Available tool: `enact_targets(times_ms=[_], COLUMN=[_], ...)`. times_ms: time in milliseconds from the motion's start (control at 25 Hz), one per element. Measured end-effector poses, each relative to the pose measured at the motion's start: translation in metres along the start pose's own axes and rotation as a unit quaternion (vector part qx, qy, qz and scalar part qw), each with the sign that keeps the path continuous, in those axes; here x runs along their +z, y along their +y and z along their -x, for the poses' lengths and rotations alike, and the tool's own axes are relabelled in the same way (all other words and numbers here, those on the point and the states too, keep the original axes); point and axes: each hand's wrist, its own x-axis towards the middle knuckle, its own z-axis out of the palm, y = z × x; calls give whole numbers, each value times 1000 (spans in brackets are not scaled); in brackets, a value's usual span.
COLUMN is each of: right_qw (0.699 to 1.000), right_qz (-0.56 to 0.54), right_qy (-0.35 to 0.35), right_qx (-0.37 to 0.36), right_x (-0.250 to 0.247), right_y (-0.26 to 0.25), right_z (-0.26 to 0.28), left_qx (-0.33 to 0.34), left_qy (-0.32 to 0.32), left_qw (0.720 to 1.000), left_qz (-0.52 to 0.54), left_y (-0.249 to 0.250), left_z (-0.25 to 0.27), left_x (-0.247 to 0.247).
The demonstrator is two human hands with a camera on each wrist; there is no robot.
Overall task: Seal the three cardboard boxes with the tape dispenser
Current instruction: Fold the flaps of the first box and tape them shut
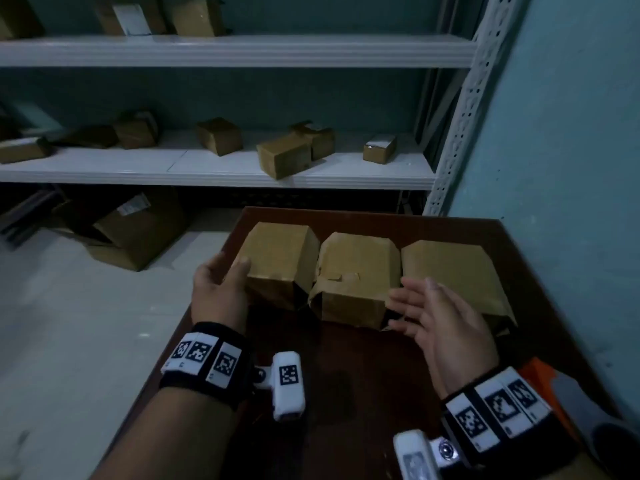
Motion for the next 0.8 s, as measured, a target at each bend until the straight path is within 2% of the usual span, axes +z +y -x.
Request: enact_targets(times_ms=[160,320,560,640,800], right_qw=[998,997,997,996,994], right_qz=[24,23,16,23,28], right_qy=[-55,-66,-65,-73,-96], right_qx=[32,25,29,37,46], right_x=[4,5,11,16,27], right_y=[10,9,2,0,5], right_z=[2,6,19,25,36], left_qx=[-9,31,53,60,-42], left_qy=[-73,-137,-82,-82,-89], left_qw=[996,958,933,925,943], left_qz=[-44,-251,-346,-366,-317], left_y=[-7,-16,-13,-8,-2], left_z=[-9,-13,-2,5,20], left_x=[3,4,-9,-16,-28])
